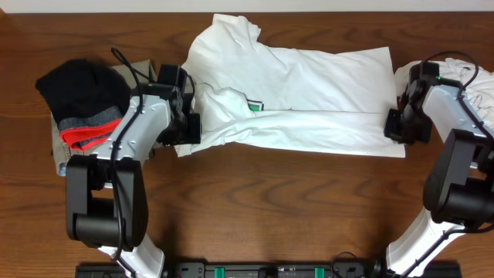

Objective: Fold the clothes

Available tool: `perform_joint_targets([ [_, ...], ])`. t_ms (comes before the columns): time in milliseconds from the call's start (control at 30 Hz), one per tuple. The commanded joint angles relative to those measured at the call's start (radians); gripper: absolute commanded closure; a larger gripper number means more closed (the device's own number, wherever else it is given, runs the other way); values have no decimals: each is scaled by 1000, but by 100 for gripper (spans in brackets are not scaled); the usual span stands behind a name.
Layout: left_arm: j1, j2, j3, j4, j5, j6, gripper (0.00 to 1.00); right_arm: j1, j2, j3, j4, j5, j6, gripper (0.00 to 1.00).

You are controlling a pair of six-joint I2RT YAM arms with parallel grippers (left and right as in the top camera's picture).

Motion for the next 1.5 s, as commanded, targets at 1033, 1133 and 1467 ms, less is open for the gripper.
perform_joint_targets([
  [1033,-25,-13,-31,-96,146,32,46,-103,6,-100,47,104,-8,91],
  [1133,-49,-13,-31,-96,160,52,46,-103,6,-100,48,104,-8,91],
  [1467,-91,-13,-31,-75,49,55,46,-103,6,-100,45,104,-8,91],
])
